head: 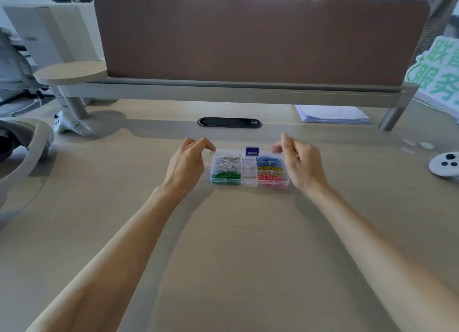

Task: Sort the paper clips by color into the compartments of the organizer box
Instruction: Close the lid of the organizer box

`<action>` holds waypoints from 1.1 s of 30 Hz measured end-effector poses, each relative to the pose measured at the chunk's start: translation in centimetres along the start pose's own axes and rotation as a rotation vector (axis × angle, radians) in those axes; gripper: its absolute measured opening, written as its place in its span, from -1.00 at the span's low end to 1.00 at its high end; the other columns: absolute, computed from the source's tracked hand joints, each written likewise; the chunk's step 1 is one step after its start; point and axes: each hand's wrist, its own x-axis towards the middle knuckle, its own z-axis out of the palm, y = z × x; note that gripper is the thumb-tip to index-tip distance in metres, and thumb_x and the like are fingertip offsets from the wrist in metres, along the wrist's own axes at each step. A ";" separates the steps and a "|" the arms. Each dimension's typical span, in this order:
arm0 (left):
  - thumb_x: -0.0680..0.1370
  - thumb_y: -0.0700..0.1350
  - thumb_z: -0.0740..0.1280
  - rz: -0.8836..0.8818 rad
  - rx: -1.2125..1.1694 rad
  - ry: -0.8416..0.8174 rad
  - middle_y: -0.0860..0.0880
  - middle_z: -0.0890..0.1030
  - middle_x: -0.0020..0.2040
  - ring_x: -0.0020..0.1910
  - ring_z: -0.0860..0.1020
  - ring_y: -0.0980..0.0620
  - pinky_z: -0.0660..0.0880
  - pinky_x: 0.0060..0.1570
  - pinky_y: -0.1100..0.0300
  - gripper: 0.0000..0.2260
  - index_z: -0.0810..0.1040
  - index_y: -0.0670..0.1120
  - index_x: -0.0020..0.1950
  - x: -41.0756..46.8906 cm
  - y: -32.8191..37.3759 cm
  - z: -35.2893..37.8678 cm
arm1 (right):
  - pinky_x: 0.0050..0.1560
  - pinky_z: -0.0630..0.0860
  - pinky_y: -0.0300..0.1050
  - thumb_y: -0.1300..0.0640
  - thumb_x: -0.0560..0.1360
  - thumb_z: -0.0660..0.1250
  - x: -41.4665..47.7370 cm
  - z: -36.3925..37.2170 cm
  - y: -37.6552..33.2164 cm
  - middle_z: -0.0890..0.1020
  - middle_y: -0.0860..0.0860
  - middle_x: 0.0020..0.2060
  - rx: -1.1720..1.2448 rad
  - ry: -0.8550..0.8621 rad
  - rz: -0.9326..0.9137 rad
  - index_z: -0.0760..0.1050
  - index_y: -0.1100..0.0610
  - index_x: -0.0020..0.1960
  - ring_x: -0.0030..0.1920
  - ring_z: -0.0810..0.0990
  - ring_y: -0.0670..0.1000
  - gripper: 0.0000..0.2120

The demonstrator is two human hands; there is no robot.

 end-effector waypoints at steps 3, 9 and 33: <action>0.39 -0.43 0.10 -0.014 -0.064 -0.024 0.16 0.59 0.05 0.05 0.45 0.13 0.50 0.02 0.05 -0.56 0.59 0.01 -0.03 -1.2 -0.7 0.4 | -0.10 0.46 -0.27 -0.01 0.64 0.12 -1.4 0.1 1.0 0.67 -0.12 -0.24 -0.019 -0.035 0.019 0.66 0.13 -0.12 -0.18 0.60 -0.14 -0.60; 0.55 -0.17 0.21 -0.199 -0.076 -0.073 0.07 0.55 0.07 0.13 0.43 0.04 0.43 0.04 0.11 -0.80 0.60 0.04 0.03 -1.9 1.9 1.4 | -0.22 0.40 -0.14 0.11 0.54 0.32 -2.8 1.1 2.6 0.55 -0.03 -0.24 -0.311 -0.081 -0.283 0.57 0.15 -0.18 -0.21 0.48 -0.03 -0.84; 0.39 0.39 0.30 -0.025 0.058 -0.323 0.19 0.25 0.50 0.52 0.01 0.19 0.30 0.36 0.02 -0.33 0.32 0.15 0.42 -3.2 3.3 2.3 | -0.32 0.50 -0.05 -0.33 0.36 0.29 -4.3 1.8 1.3 0.47 0.02 -0.14 -0.456 -0.094 -0.314 0.51 0.13 -0.09 -0.08 0.50 0.07 -0.49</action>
